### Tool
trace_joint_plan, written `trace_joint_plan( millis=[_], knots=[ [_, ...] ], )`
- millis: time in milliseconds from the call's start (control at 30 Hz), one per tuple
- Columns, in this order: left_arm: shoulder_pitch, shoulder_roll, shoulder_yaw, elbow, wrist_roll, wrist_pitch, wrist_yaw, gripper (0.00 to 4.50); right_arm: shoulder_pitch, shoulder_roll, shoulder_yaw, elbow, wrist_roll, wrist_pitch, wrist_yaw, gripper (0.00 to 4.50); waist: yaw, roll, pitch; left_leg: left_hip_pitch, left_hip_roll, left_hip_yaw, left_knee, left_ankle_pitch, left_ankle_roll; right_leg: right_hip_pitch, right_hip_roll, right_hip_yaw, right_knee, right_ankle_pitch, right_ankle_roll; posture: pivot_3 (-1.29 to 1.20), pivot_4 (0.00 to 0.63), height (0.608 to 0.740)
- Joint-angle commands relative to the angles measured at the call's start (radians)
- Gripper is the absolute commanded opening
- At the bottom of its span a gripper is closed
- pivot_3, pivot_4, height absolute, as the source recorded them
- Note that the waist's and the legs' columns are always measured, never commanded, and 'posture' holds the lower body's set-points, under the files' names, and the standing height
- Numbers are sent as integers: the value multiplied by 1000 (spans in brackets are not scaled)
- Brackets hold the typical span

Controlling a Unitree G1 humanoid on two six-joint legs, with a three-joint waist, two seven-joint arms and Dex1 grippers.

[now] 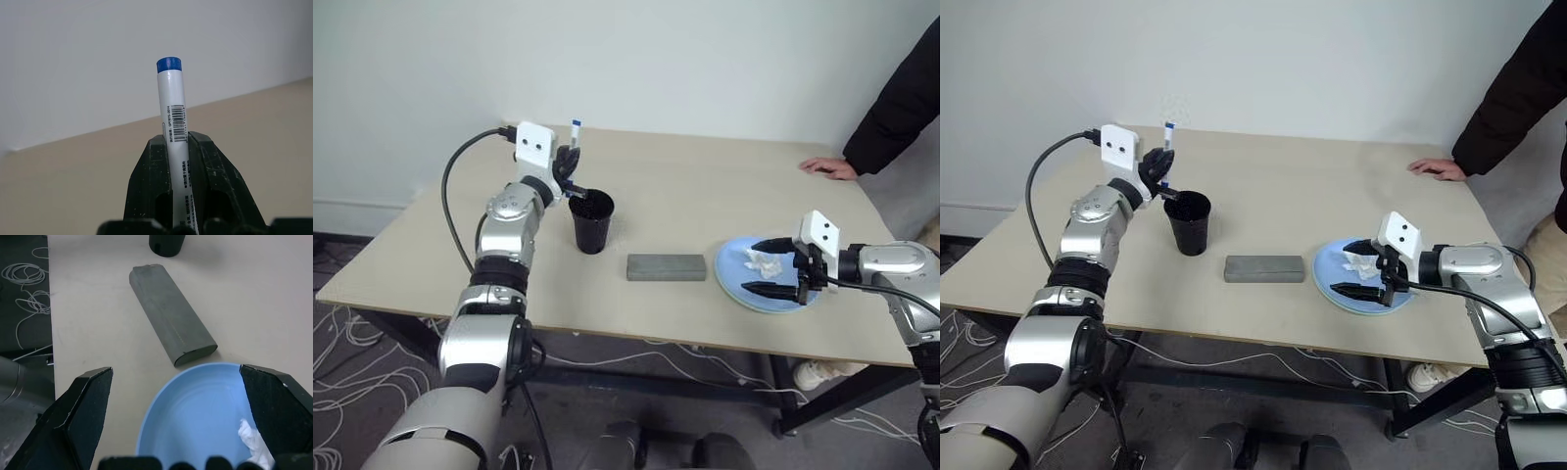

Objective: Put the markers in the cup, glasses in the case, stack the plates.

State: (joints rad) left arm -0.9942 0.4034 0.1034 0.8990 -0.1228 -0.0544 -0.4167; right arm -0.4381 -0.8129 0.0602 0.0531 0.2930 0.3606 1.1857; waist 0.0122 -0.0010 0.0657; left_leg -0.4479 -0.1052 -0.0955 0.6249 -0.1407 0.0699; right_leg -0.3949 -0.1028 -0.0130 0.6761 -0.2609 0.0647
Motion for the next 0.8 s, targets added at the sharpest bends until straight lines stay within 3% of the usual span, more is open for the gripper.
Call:
trace_joint_plan(
  millis=[33, 433, 800],
  knots=[
    [-31, 40, 21, 22, 15, -18, 18, 112, -5, -18, -36, -35, 9, 1, -8, 4500, 0, 0, 0, 0, 0, 0, 0, 0, 0, 0, 0, 0, 0, 0, 0, 0, 0, 701],
    [-62, 55, 25, 15, 4, -23, 19, 112, -10, -19, -33, -27, 6, -2, -6, 4500, 1, 0, 0, 0, 0, 0, 0, 0, 0, 0, 0, 0, 0, 0, 0, 0, 0, 701],
    [-43, -27, 22, -165, -47, 54, -38, 112, -14, -20, -31, -28, 6, 0, -4, 4500, 0, 0, 0, 0, 0, 0, 1, 0, 0, 1, -1, 0, 0, 0, 0, 0, 0, 701]
  ],
)
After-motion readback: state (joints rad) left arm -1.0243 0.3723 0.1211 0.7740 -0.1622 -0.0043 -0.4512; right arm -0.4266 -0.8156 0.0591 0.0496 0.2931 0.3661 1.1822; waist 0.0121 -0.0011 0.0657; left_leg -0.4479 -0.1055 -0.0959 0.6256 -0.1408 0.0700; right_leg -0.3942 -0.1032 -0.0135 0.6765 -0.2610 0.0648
